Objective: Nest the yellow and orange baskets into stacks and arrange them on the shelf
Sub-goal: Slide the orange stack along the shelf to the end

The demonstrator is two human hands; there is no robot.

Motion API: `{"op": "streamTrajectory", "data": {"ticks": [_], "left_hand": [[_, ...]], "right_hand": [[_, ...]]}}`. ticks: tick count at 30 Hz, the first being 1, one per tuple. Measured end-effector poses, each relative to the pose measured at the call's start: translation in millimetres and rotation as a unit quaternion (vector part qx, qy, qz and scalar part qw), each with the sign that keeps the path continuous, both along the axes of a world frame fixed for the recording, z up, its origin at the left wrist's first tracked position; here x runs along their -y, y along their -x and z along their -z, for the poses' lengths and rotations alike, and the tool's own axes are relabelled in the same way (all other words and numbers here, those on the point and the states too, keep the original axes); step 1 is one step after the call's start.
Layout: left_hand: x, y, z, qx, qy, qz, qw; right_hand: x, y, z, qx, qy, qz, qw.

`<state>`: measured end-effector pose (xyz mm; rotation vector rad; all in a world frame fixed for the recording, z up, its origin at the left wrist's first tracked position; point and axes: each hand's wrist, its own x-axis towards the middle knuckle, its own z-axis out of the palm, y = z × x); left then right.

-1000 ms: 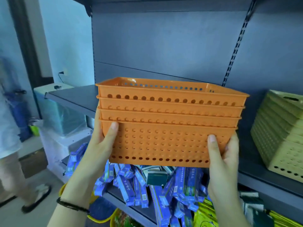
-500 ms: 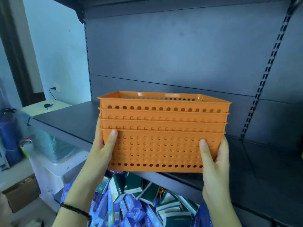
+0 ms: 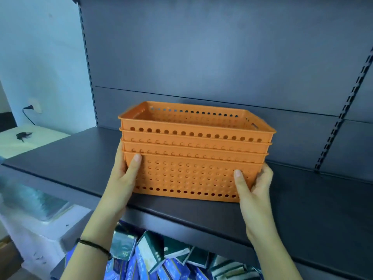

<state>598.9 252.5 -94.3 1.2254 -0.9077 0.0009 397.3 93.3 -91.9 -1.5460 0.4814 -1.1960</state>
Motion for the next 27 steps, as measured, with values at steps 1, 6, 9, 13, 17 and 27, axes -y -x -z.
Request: {"op": "streamTrajectory", "data": {"ticks": [1, 6, 9, 13, 17, 27], "left_hand": [[-2.4, -10.6, 2.0, -0.009, -0.008, 0.003, 1.000], [-12.1, -59.4, -7.9, -0.060, -0.040, 0.034, 0.997], [-11.4, -85.6, -16.3, -0.115, -0.041, 0.034, 0.992], [-7.1, -115.4, -25.4, -0.132, -0.077, 0.037, 0.988], [-4.3, -145.2, -32.2, -0.134, -0.109, 0.060, 0.983], [15.9, -198.8, -42.8, -0.162, -0.136, 0.064, 0.975]], "right_hand": [[-4.1, -5.8, -0.1, -0.018, 0.004, 0.008, 1.000], [-17.0, -44.2, -11.0, -0.054, -0.014, 0.032, 0.998], [-20.6, -69.1, -16.9, -0.070, -0.022, 0.045, 0.996], [-24.3, -98.9, -22.5, -0.098, -0.010, 0.065, 0.993], [-26.4, -126.4, -28.4, -0.134, 0.003, 0.093, 0.987], [-23.7, -185.8, -35.1, -0.174, 0.011, 0.133, 0.976]]}}
